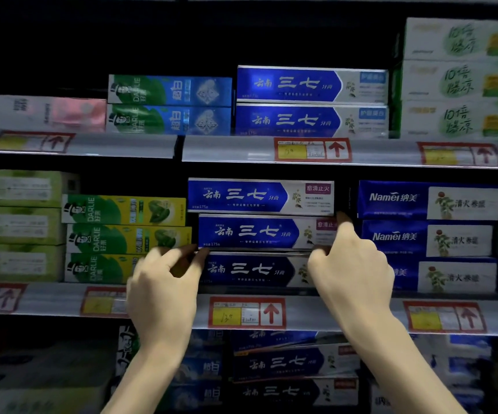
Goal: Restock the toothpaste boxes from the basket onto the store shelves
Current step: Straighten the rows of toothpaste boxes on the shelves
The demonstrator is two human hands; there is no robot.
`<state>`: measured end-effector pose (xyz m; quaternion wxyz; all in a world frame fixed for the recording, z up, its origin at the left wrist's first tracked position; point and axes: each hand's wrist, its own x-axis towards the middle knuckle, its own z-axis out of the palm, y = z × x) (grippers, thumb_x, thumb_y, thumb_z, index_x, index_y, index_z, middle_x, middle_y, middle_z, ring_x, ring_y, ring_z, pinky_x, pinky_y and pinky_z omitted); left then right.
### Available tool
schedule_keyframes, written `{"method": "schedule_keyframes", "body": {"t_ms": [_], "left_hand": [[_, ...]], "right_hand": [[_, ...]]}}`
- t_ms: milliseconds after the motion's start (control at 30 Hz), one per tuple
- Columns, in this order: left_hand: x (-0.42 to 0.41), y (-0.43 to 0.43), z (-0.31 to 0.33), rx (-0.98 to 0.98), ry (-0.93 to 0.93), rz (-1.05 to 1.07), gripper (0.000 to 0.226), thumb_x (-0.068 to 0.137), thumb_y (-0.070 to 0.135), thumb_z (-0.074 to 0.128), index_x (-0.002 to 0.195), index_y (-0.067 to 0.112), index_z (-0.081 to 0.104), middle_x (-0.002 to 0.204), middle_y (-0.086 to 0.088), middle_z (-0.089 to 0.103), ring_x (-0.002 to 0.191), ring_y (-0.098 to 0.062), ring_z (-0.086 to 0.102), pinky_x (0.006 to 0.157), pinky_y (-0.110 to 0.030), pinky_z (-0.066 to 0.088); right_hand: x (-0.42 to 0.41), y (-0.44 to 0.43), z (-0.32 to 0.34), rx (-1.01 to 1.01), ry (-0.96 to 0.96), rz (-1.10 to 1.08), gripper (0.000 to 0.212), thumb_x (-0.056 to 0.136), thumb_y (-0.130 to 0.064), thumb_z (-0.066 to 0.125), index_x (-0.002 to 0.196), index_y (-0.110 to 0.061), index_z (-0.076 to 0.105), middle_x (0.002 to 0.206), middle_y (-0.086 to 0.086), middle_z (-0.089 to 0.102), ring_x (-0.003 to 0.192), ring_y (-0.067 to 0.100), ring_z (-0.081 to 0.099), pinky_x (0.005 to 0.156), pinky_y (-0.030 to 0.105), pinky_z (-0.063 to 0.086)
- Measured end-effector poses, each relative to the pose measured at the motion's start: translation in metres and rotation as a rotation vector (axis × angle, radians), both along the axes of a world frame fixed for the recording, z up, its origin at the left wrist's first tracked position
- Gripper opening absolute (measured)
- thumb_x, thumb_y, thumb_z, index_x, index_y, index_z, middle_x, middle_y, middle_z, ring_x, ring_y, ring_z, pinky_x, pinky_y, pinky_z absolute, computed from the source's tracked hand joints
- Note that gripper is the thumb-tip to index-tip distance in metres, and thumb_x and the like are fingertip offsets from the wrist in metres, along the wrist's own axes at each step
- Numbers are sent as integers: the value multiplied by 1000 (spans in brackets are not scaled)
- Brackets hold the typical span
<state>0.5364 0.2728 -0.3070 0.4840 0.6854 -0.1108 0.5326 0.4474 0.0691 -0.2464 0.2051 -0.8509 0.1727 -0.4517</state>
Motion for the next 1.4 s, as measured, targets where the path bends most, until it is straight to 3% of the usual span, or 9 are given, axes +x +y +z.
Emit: {"method": "schedule_keyframes", "body": {"t_ms": [167,400,733,833,1000,1100,1167,1233,1400], "left_hand": [[3,1,-1,4,-29,20,23,90,37,76,106,22,81,91,5,69,88,-23,62,70,-48,57],[9,0,-5,42,-83,79,17,93,24,75,106,15,80,88,2,66,87,-25,58,68,-49,54],[12,0,-10,75,-117,145,18,92,20,75,106,9,80,84,-2,64,81,-29,57,67,-51,53],[10,0,-11,89,-118,170,20,91,20,77,108,9,80,81,1,61,76,-28,55,63,-49,52],[12,-2,-12,59,-111,132,23,90,23,77,109,11,80,83,0,64,78,-25,55,67,-51,53],[14,-3,-14,31,-115,118,22,90,22,77,108,11,80,84,-1,64,79,-25,55,69,-52,53],[15,-2,-15,14,-121,99,22,90,22,77,109,11,80,85,0,63,80,-25,55,71,-52,53],[15,-3,-17,0,-120,82,23,91,22,76,112,12,80,87,1,64,81,-25,55,73,-52,52],[13,-4,-17,-63,-133,16,23,92,21,76,113,13,79,91,-1,65,85,-29,60,72,-51,54]], "right_hand": [[-1,-5,-3,8,-111,23,52,92,-23,55,142,-14,47,73,2,56,72,33,54,67,39,41],[0,-4,-7,103,-222,161,57,91,-22,55,147,-20,45,78,2,65,78,34,62,79,49,55],[9,8,-11,213,-236,217,69,93,-29,52,157,-17,29,94,6,70,87,33,66,82,51,56],[11,8,-5,328,-291,277,67,91,-30,51,155,-17,34,95,7,74,88,29,69,80,49,58],[12,6,-2,502,-412,393,57,91,-23,53,148,-12,47,58,-5,67,63,13,62,70,41,57],[14,5,-1,550,-450,429,58,87,-25,51,142,-6,52,55,-7,66,62,13,59,80,49,59],[15,5,-1,601,-477,471,55,84,-26,49,134,-2,54,54,-6,64,59,11,56,76,45,52],[16,4,-2,637,-497,506,38,83,-27,49,117,-12,56,52,-5,61,54,7,54,74,41,45],[17,2,-3,687,-544,552,31,81,-28,49,108,-17,58,52,-6,59,66,18,54,63,37,42]]}}
